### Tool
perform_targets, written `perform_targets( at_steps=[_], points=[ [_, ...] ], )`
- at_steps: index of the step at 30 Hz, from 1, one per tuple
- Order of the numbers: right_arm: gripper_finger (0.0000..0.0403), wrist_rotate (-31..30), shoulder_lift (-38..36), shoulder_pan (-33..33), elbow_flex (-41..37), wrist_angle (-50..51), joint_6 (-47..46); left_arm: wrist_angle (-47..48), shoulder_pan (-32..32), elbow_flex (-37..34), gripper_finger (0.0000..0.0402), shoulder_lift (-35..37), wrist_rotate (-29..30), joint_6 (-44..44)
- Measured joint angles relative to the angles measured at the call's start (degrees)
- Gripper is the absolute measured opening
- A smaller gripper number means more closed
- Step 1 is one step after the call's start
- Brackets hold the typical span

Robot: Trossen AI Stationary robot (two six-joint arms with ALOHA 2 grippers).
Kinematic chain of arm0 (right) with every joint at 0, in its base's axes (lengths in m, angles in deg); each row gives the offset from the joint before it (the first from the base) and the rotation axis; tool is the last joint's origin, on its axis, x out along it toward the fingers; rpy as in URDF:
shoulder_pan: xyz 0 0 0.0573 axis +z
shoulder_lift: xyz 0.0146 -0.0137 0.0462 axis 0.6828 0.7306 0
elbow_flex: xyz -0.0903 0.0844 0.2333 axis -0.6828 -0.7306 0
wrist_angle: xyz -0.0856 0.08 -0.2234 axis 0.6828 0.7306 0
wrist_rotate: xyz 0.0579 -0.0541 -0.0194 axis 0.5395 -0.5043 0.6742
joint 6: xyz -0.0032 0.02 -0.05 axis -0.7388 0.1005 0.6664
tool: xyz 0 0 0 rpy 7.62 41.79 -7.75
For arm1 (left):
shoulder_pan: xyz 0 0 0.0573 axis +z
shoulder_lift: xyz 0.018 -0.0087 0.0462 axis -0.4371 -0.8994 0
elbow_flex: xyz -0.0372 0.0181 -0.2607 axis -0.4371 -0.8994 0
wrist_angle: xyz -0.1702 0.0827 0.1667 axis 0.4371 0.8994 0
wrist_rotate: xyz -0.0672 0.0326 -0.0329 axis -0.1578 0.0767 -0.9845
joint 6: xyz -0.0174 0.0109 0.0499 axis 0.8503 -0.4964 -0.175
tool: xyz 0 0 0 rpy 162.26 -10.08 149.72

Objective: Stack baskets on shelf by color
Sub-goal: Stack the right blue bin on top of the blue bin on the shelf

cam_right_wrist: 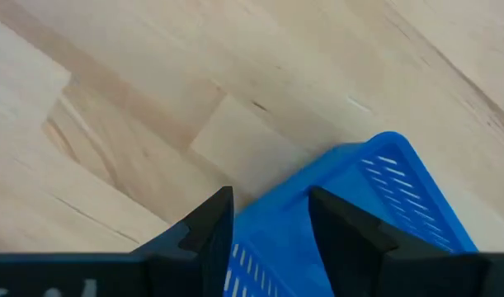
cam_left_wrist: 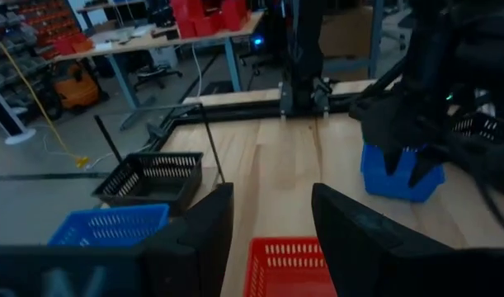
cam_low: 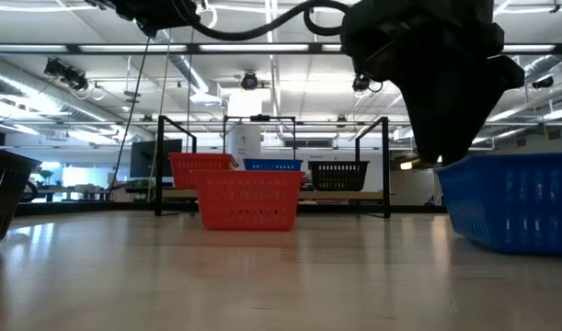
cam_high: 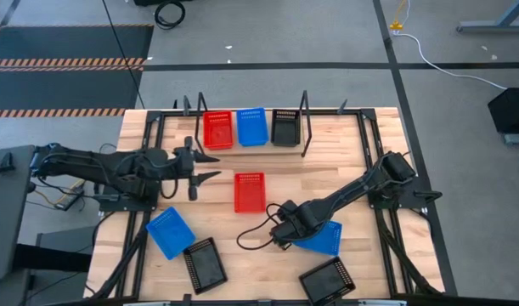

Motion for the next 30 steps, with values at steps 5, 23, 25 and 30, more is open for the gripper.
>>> perform_targets(
  at_steps=[5, 23, 25, 30],
  points=[
    [0.0168, 2.6, 0.0, -0.4, -1.6, 0.8, -0.1, -1.5, 0.0, 0.1, 0.0172, 2.7, 0.4, -1.3],
    [0.0168, 9.4, 0.0, -0.3, -5.5, -1.2, 2.8, -5.3, 0.0, 0.2, 0.0172, 4.9, 0.4, -4.3],
    [0.0168, 10.7, 0.0, -0.2, -4.8, -0.1, 3.0, -5.3, 0.0, 0.2, 0.0172, 4.9, 0.4, -4.5],
    [0.0168, 14.5, 0.0, 0.7, -3.6, 2.3, 2.2, -5.3, 0.0, 0.2, 0.0172, 4.9, 0.4, -4.8]
  ],
)
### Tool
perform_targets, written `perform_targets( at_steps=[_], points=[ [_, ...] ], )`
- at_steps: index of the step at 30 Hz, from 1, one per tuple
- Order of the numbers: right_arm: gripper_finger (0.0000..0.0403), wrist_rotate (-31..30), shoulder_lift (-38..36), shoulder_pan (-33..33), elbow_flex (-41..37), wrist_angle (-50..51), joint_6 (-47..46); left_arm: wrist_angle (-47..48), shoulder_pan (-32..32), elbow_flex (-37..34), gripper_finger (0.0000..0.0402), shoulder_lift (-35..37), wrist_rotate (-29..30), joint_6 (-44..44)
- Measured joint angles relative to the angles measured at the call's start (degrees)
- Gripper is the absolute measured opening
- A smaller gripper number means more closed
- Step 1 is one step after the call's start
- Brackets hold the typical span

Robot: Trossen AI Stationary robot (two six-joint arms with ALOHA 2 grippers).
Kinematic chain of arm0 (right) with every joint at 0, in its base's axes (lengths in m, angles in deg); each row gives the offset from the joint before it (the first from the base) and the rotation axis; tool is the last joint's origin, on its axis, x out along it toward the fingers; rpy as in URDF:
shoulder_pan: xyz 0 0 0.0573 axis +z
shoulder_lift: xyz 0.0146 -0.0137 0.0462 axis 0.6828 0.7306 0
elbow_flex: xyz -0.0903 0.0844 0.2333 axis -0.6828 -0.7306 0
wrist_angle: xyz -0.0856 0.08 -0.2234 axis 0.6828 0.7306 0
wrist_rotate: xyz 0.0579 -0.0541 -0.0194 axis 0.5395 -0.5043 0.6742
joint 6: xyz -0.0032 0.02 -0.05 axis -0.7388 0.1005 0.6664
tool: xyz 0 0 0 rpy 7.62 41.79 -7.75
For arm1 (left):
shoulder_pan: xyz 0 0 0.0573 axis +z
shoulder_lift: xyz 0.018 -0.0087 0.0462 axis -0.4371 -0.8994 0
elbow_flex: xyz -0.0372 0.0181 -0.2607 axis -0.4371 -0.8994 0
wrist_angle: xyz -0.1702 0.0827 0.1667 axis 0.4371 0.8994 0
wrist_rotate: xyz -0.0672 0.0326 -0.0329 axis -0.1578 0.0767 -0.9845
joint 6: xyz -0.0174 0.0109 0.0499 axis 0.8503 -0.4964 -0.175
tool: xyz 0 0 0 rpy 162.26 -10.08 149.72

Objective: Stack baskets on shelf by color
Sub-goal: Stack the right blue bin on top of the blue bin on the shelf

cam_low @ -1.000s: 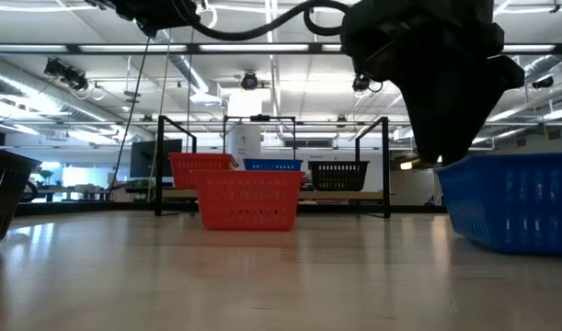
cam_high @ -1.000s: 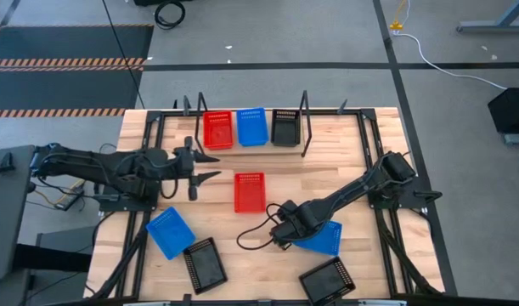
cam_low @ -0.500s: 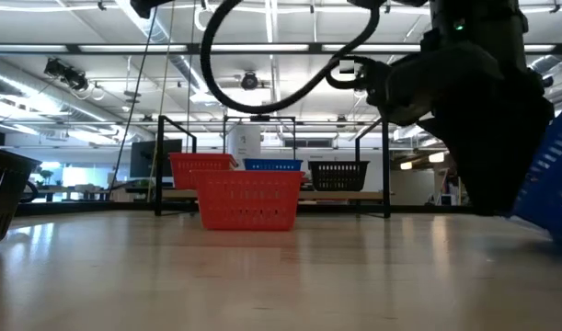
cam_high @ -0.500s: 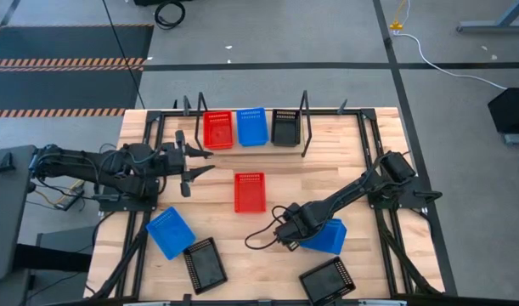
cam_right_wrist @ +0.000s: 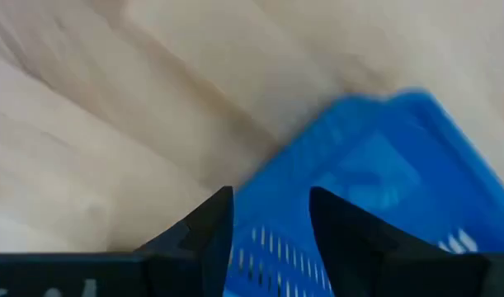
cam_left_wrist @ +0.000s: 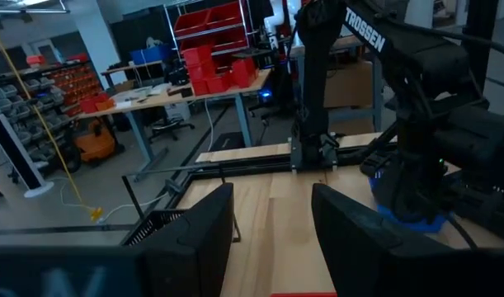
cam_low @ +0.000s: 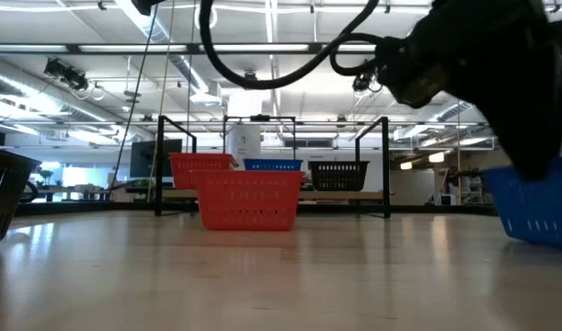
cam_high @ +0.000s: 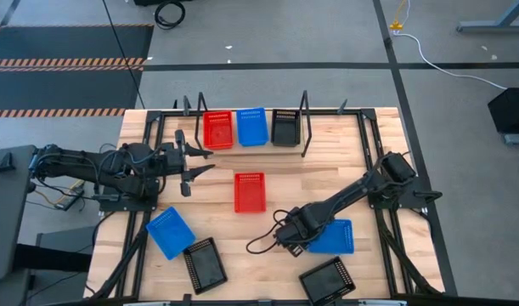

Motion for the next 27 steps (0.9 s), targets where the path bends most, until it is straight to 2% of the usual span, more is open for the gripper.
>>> perform_targets(
  at_steps=[6, 12, 18, 22, 27],
  points=[
    [0.0168, 1.4, 0.0, 1.6, 0.0, 1.5, -3.2, 0.4, 0.0, 0.0, 0.0172, 0.0, 0.0, 0.5],
    [0.0168, -3.2, 0.0, 3.1, 0.0, 1.5, -3.5, 0.7, -0.1, 0.0, 0.0172, 0.0, 0.0, 2.0],
    [0.0160, -3.6, 0.0, 4.1, -0.1, 3.6, -5.9, 1.4, -0.1, 0.0, 0.0172, 0.0, 0.0, 2.8],
    [0.0140, -3.7, 0.0, 4.4, -0.2, 4.6, -6.2, 1.6, -0.1, 0.0, 0.0172, 0.0, 0.0, 3.7],
    [0.0086, -4.4, 0.0, 4.4, -0.2, 4.5, -3.2, 2.4, -0.1, 0.0, 0.0172, 0.0, 0.0, 4.4]
  ],
)
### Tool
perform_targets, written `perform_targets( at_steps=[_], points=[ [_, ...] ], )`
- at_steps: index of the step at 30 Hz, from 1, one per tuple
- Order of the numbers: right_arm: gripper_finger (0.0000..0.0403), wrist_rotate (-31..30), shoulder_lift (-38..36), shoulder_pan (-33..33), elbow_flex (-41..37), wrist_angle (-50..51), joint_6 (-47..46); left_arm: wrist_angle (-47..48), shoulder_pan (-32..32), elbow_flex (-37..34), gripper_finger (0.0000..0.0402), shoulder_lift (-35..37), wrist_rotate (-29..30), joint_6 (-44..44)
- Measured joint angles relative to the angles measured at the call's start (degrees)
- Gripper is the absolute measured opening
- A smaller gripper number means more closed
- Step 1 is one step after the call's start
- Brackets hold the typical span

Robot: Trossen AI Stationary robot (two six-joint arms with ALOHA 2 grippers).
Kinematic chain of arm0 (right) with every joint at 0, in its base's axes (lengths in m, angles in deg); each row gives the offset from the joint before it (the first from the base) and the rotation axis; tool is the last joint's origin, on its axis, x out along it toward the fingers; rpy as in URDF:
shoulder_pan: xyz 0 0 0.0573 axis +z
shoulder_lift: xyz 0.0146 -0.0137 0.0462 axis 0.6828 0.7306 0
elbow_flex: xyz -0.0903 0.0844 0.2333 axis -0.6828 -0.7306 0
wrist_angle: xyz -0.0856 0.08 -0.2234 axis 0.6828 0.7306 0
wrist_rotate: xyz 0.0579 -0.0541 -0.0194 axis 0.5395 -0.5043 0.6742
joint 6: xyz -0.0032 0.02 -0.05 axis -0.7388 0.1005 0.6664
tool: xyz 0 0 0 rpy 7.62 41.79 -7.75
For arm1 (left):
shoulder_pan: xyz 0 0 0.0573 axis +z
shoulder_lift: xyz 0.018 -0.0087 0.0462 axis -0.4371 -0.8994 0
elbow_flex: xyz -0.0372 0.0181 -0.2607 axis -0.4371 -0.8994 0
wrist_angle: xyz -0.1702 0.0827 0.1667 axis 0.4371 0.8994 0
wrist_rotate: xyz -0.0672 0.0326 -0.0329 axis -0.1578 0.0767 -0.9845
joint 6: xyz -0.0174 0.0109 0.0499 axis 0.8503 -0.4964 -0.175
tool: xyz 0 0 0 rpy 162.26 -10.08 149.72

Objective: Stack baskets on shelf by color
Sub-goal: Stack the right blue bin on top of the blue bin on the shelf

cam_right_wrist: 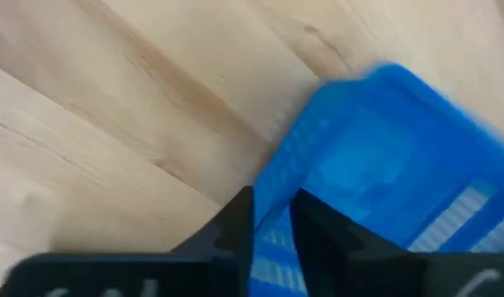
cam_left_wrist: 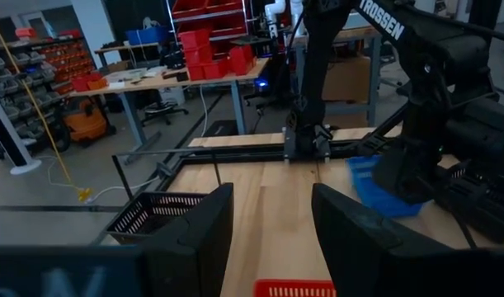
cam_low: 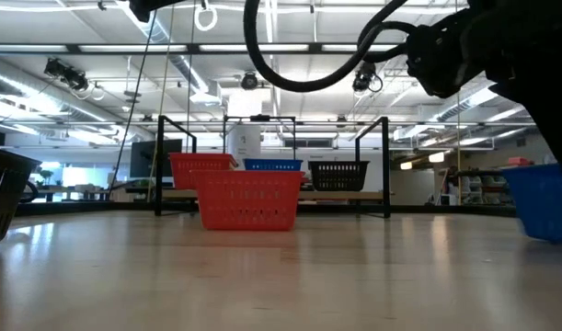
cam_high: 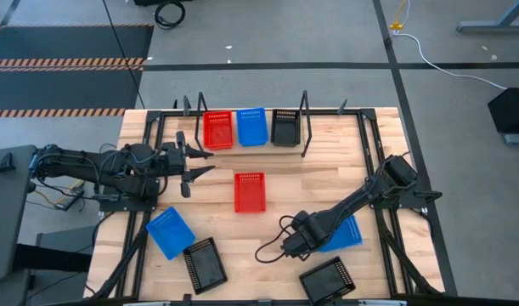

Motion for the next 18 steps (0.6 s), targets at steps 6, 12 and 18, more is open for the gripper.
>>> perform_targets(
  at_steps=[6, 12, 18],
  points=[
    [0.0016, -1.9, 0.0, -0.1, 0.0, -2.6, 6.8, 0.5, -0.1, 0.0, 0.0172, 0.0, 0.0, 0.7],
    [0.0039, -3.9, 0.0, -0.4, 0.0, -7.9, 12.8, 0.6, -0.1, 0.0, 0.0172, 0.0, 0.0, 0.7],
    [0.0017, -6.0, -0.1, -2.4, 0.3, -13.3, 21.1, 0.7, -0.1, 0.0, 0.0172, 0.0, 0.0, 0.7]
  ],
)
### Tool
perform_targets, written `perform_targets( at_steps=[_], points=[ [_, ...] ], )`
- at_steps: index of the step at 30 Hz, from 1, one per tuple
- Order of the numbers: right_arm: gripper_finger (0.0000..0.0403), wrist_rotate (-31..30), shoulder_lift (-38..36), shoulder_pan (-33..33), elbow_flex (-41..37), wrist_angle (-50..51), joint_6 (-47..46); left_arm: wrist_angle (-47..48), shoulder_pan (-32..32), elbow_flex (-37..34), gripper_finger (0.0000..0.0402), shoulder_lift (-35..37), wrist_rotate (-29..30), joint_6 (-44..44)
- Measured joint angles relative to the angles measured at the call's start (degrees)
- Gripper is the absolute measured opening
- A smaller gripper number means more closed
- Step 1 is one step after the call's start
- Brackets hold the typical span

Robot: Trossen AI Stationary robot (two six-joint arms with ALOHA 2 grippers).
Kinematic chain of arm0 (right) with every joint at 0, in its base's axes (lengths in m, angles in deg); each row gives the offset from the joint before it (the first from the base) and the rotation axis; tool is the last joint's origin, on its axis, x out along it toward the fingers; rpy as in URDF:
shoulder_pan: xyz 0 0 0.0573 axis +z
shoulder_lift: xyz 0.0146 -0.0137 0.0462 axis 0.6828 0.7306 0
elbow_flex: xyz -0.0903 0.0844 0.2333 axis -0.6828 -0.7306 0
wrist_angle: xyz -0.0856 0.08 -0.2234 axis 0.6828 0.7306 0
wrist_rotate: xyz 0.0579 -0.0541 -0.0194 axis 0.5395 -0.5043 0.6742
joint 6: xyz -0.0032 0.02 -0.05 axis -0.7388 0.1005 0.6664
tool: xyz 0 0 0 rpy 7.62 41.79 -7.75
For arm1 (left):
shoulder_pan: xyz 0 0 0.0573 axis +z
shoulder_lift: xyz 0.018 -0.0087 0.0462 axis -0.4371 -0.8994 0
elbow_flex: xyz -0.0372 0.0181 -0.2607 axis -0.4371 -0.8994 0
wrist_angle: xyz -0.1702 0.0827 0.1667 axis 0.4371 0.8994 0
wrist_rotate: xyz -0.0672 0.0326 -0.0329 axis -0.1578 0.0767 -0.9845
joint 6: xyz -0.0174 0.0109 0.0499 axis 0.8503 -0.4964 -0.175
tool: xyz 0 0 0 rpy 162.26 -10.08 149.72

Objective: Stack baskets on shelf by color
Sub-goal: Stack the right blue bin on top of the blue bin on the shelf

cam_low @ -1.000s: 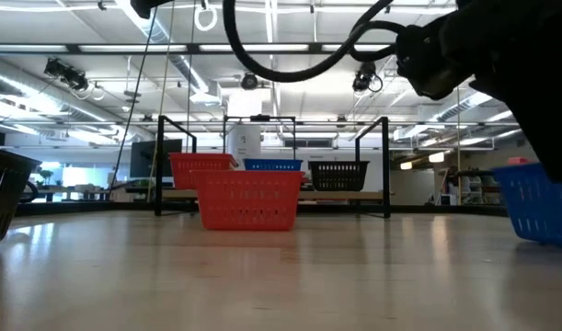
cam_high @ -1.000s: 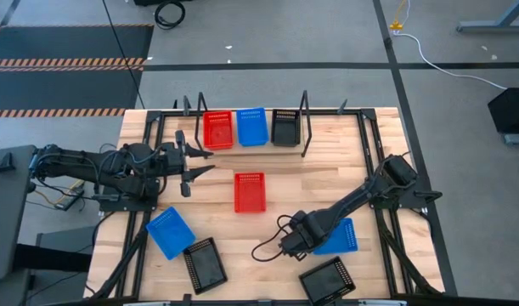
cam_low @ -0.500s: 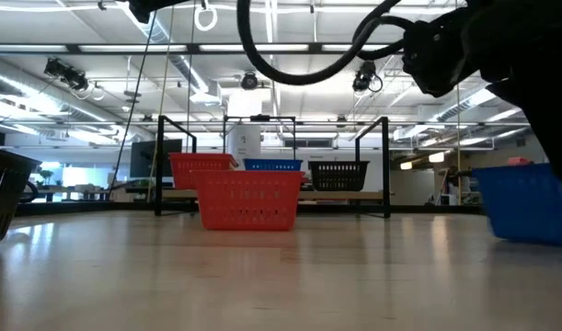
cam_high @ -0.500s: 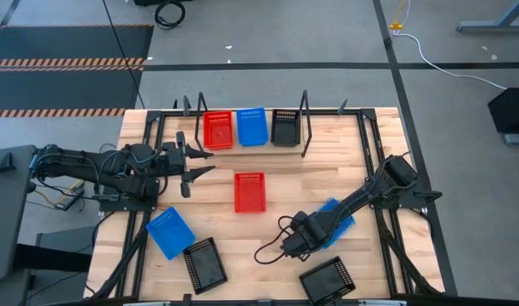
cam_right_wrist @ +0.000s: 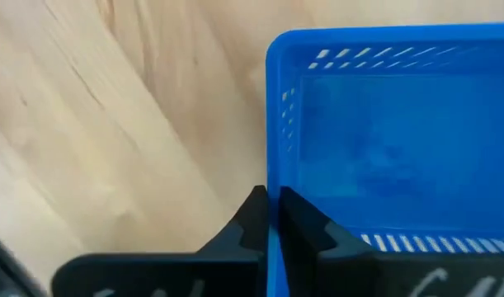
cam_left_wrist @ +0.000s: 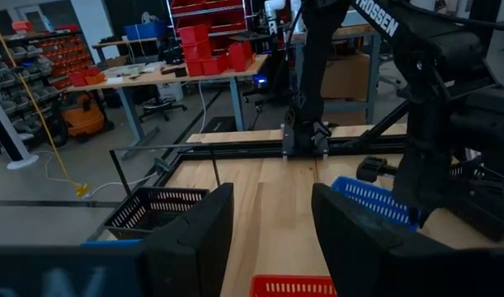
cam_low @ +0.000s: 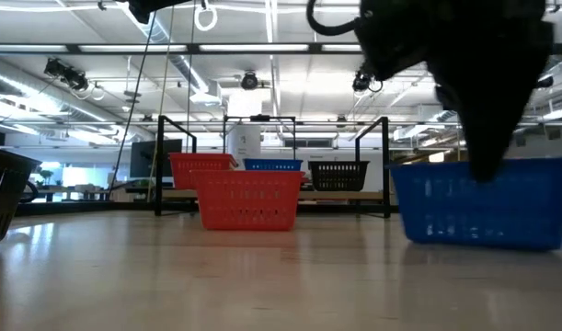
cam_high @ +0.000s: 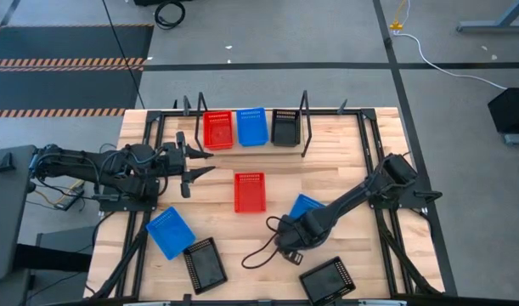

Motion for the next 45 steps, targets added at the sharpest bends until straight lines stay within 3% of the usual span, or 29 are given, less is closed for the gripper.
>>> perform_targets(
  at_steps=[11, 21, 29, 40, 45],
  points=[
    [0.0022, -11.0, 0.0, -4.6, 9.6, 3.3, 31.0, 0.2, 0.0, 0.0, 0.0172, 0.0, 0.0, 0.0],
    [0.0015, -18.3, 0.0, -6.1, 27.1, 17.7, 38.9, 2.7, 0.0, 0.0, 0.0172, 0.0, 0.0, 1.5],
    [0.0015, -27.4, 0.0, -11.0, 33.4, 20.3, 52.2, 2.7, 0.1, 0.0, 0.0172, 0.0, 0.1, -0.3],
    [0.0015, -27.5, 0.0, -25.6, 33.4, 16.9, 67.7, 1.0, 0.2, 0.0, 0.0172, 0.0, 1.4, -1.6],
    [0.0015, -21.3, 0.0, -30.7, 33.4, 11.6, 71.8, 1.0, 0.2, 0.0, 0.0172, 0.0, 1.5, -1.5]
  ],
)
